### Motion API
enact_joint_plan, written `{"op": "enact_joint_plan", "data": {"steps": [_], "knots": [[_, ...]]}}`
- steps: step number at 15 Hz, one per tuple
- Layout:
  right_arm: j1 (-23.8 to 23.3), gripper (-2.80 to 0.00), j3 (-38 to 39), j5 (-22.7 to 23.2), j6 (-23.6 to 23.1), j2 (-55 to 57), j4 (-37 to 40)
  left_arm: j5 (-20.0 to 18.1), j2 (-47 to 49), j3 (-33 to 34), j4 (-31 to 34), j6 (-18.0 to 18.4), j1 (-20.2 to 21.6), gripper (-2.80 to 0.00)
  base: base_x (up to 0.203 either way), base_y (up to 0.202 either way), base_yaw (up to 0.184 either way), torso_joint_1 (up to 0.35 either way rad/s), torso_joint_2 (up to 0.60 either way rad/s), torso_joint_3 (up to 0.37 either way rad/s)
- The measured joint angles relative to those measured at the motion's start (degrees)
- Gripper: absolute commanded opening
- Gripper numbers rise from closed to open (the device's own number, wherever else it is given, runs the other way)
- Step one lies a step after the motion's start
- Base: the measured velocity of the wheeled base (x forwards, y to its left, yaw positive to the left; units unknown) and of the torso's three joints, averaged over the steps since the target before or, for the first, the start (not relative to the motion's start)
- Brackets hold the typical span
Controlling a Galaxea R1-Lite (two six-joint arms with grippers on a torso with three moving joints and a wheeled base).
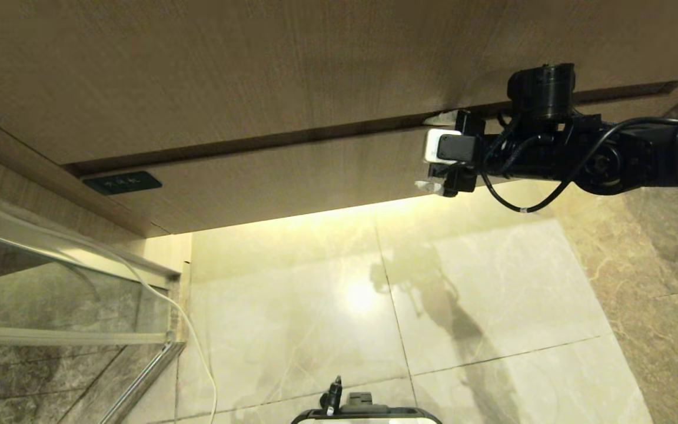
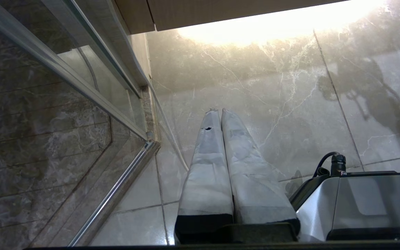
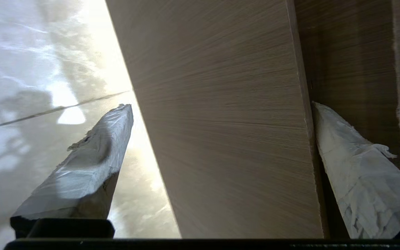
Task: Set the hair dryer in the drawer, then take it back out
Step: Take the hairdryer out
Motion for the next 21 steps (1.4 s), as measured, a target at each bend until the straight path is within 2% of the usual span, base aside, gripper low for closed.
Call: {"op": "enact_joint_plan", "data": {"steps": [4,10,12,14,17,21], "knots": [[-0.6,0.00,0.0,-0.6,2.5,-0.2,3.4,0.0,0.0,0.0,0.0,0.0,0.0,-2.80,0.000,0.000,0.000,0.000,0.00,0.000],[-0.7,0.00,0.9,-2.4,2.8,-0.9,7.1,0.0,0.0,0.0,0.0,0.0,-0.1,-2.80,0.000,0.000,0.000,0.000,0.00,0.000],[-0.6,0.00,1.5,-3.8,5.2,-1.5,10.3,0.0,0.0,0.0,0.0,0.0,0.0,-2.80,0.000,0.000,0.000,0.000,0.00,0.000],[-0.6,0.00,2.6,-3.7,9.8,-2.7,15.2,0.0,0.0,0.0,0.0,0.0,0.0,-2.80,0.000,0.000,0.000,0.000,0.00,0.000],[-1.3,0.00,6.0,-3.5,12.6,-6.1,23.7,0.0,0.0,0.0,0.0,0.0,0.0,-2.80,0.000,0.000,0.000,0.000,0.00,0.000],[-2.6,0.00,13.6,-3.7,16.7,-12.4,25.6,0.0,0.0,0.0,0.0,0.0,0.0,-2.80,0.000,0.000,0.000,0.000,0.00,0.000]]}}
